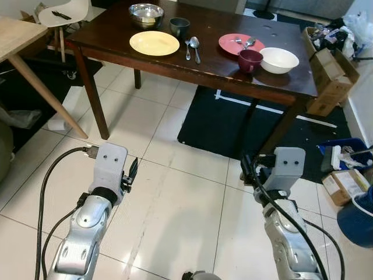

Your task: Setting the table

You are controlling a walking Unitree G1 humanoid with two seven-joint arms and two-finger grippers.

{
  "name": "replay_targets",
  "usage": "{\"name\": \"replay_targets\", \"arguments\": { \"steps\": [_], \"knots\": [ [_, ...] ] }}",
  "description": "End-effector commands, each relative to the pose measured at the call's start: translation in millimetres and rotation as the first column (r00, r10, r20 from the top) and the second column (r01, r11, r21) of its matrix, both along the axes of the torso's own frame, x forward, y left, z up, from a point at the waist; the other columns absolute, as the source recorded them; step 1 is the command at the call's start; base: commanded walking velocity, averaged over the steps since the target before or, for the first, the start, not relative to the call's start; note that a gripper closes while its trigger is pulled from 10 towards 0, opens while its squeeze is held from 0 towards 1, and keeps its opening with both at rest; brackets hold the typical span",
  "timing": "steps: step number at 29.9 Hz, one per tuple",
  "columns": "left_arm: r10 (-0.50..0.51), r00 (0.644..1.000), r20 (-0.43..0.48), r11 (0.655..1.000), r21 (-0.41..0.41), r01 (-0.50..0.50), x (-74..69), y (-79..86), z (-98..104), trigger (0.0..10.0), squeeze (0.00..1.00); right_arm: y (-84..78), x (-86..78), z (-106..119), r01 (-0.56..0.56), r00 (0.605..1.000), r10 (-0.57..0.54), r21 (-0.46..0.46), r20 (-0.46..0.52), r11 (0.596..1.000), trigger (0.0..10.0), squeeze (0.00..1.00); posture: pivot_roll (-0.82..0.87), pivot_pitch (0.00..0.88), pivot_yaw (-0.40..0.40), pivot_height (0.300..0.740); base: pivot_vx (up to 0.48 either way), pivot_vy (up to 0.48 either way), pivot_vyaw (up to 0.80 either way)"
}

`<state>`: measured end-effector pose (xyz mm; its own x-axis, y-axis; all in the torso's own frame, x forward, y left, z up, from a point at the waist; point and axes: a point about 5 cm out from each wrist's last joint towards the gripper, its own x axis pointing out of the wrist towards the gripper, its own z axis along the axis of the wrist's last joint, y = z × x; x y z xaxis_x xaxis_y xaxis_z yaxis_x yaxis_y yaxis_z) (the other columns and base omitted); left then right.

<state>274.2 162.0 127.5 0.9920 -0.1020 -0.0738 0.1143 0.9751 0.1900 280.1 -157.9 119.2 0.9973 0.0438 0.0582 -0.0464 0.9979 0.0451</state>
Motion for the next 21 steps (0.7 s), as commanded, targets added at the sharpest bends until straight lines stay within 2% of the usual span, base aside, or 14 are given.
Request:
{"name": "replay_targets", "arguments": {
  "steps": [1, 7, 8, 10, 13, 21],
  "knots": [
    [-0.002, 1.0, -0.011, 1.0, 0.003, 0.002, -0.3, -2.1, -4.1, 10.0, 0.0, 2.3, -2.4, -0.8, -0.008, 1.0, 0.008, -0.007, 0.005, 1.0, 10.0, 0.0, -0.13, 0.034, -0.008, 0.74, 0.0, 0.0, 0.0],
    [-0.04, 0.999, 0.011, 0.999, 0.019, 0.04, 2.8, -8.1, -1.6, 10.0, 0.0, 5.2, -1.6, -0.6, -0.005, 1.0, 0.005, 0.003, 0.008, 1.0, 10.0, 0.0, -0.13, 0.033, -0.006, 0.74, 0.0, 0.0, 0.0],
    [-0.082, 0.996, 0.023, 0.996, 0.029, 0.081, 5.0, -15.1, -0.3, 10.0, 0.0, 4.3, -0.9, -1.2, 0.0, 1.0, -0.001, 0.006, 0.005, 1.0, 10.0, 0.0, -0.13, 0.032, -0.006, 0.74, 0.48, 0.0, 0.0],
    [-0.096, 0.995, 0.033, 0.995, 0.021, 0.096, 8.1, -20.3, 1.5, 10.0, 0.0, 3.1, -0.5, -1.9, 0.008, 1.0, -0.008, 0.019, -0.001, 1.0, 10.0, 0.0, -0.13, 0.033, -0.004, 0.74, 0.48, 0.0, 0.0],
    [-0.099, 0.994, 0.039, 0.995, 0.017, 0.098, 10.9, -22.7, 3.5, 10.0, 0.0, 2.2, -0.3, -2.3, 0.01, 1.0, -0.01, 0.017, -0.004, 1.0, 10.0, 0.0, -0.13, 0.031, -0.002, 0.74, 0.48, 0.0, -0.48],
    [-0.101, 0.994, 0.045, 0.995, 0.018, 0.1, 14.4, -22.9, 5.5, 10.0, 0.0, 1.8, -1.6, -3.0, 0.014, 1.0, -0.014, 0.025, -0.005, 1.0, 10.0, 0.0, -0.14, 0.032, 0.004, 0.74, 0.451, 0.0, -0.8]
  ]
}}
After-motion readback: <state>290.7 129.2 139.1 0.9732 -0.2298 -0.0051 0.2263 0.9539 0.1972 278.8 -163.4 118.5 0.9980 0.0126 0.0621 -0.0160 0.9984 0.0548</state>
